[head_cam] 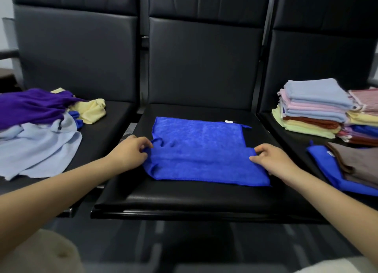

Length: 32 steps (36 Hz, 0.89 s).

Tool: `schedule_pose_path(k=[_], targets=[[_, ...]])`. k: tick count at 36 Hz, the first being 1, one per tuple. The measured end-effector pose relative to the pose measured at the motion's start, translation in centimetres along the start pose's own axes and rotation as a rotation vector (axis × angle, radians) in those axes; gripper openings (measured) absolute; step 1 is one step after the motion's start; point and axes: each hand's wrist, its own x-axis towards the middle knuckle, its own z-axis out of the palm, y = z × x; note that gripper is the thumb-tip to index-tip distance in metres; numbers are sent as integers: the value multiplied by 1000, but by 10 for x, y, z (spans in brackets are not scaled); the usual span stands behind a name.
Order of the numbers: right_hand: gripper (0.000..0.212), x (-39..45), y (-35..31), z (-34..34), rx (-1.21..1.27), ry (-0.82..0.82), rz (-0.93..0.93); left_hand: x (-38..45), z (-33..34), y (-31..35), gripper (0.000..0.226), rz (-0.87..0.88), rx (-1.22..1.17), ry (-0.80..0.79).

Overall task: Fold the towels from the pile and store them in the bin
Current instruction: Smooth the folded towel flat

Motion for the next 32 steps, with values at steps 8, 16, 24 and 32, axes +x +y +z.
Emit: schedule_pose_path(k=[8, 16, 24, 32], targets=[[22, -21, -24, 11, -164, 133, -496, -24, 10, 27, 41, 465, 58, 71], [13, -50, -41, 50, -95, -357, -664, -29, 33, 48, 38, 620, 257, -56], [24, -44, -45, 63, -248, -211, -766, -18, 39, 55, 51, 724, 306, 29], [13, -21, -53, 58, -440, -106, -691, 7, 25, 56, 18, 512, 196, -32]])
